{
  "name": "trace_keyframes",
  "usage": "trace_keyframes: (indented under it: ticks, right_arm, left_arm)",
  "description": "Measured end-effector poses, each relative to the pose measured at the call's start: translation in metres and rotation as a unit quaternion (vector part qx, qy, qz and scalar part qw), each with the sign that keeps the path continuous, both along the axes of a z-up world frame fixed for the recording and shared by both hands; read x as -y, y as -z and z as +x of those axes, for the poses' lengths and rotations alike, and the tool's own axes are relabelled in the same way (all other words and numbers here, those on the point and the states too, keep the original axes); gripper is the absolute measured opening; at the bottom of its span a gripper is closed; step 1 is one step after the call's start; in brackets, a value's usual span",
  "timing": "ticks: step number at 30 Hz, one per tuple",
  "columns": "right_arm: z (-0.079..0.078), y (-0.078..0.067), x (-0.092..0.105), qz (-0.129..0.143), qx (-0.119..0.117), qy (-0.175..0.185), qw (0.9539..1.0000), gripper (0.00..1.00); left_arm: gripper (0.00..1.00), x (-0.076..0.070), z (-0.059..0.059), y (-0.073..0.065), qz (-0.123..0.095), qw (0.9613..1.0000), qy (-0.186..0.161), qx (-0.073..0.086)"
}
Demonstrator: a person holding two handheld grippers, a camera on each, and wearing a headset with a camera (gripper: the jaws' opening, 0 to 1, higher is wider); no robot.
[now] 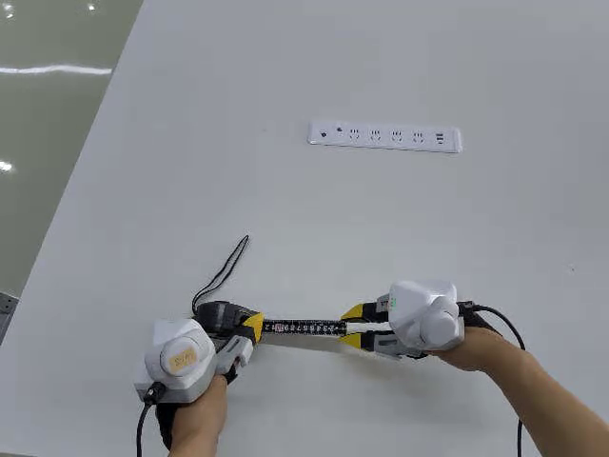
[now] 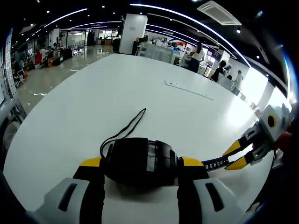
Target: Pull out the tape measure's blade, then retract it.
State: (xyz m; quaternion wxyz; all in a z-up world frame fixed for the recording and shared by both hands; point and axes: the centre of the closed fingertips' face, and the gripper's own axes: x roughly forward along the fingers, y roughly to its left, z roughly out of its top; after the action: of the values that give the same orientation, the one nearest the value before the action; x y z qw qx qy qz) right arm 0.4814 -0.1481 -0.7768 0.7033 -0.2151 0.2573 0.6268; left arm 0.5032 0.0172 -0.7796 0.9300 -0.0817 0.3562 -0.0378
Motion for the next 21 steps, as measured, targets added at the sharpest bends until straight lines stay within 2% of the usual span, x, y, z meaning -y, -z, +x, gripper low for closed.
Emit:
trace_keyframes:
  ticks: [21]
  right_arm:
    - [0.001,0.002,-0.014,0.006,-0.003,-0.003,1.0000,0.13]
  left_arm:
    - [0.60,-0.001,-0.001,0.000,-0.007,1.0000,-0.001,-0.001]
